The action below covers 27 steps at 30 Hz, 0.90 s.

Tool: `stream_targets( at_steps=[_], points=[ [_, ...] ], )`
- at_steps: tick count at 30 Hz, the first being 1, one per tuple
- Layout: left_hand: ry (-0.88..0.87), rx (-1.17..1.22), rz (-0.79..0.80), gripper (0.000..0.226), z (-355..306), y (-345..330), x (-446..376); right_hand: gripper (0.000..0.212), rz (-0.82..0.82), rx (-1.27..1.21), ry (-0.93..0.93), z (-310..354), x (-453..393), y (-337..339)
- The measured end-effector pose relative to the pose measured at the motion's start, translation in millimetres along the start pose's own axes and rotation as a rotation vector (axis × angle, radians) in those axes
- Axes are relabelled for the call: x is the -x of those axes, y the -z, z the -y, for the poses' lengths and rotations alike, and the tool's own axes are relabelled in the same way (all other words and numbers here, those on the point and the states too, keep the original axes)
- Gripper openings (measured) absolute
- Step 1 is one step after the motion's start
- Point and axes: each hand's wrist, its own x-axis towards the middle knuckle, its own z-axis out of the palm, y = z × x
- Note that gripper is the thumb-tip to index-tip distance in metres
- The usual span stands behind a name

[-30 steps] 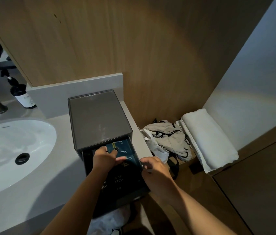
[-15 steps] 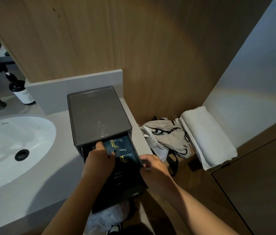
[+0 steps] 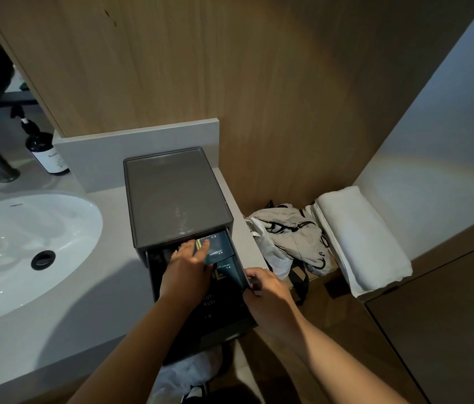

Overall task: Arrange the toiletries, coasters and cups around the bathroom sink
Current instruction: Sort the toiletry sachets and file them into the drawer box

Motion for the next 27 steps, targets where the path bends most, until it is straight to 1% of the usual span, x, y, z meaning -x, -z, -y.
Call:
stream_targets(
  at_steps=[5, 9, 14, 17, 19, 23, 25, 27],
  points=[
    [-0.065, -0.129, 0.029, 0.052, 1.6, -3.5, -7.8, 0.036, 0.002, 0.014, 0.03, 0.2, -1.5, -0.5],
    [-0.113, -0.236, 0.059, 0.047, 2.3, -5.6, -14.8, 0.037, -0.028, 0.067, 0.069, -2.0, -2.9, -0.1],
    [-0.05, -0.199, 0.126, 0.046, -4.7, -8.7, -21.8, 0.043, 0.0, 0.056, 0.04, -1.3, -6.4, 3.1],
    [-0.038, -0.231, 0.147, 0.048, -7.8, -10.8, -20.4, 0.045, 0.028, 0.042, 0.024, -0.8, -8.9, 6.5],
    [-0.05, -0.265, 0.136, 0.049, -9.1, -10.9, -18.9, 0.046, 0.039, 0.047, 0.031, -1.3, -10.4, 9.0],
    [-0.065, -0.26, 0.093, 0.052, -11.9, -5.2, -18.2, 0.046, 0.072, 0.051, 0.055, 1.8, -12.0, 14.6],
    [-0.079, -0.216, 0.047, 0.05, -14.5, 0.0, -13.8, 0.044, 0.094, 0.04, 0.07, 3.1, -12.1, 18.7],
    [-0.072, -0.142, -0.013, 0.048, -15.2, 2.4, -5.3, 0.037, 0.103, 0.052, 0.084, 4.4, -12.0, 24.0]
  ],
)
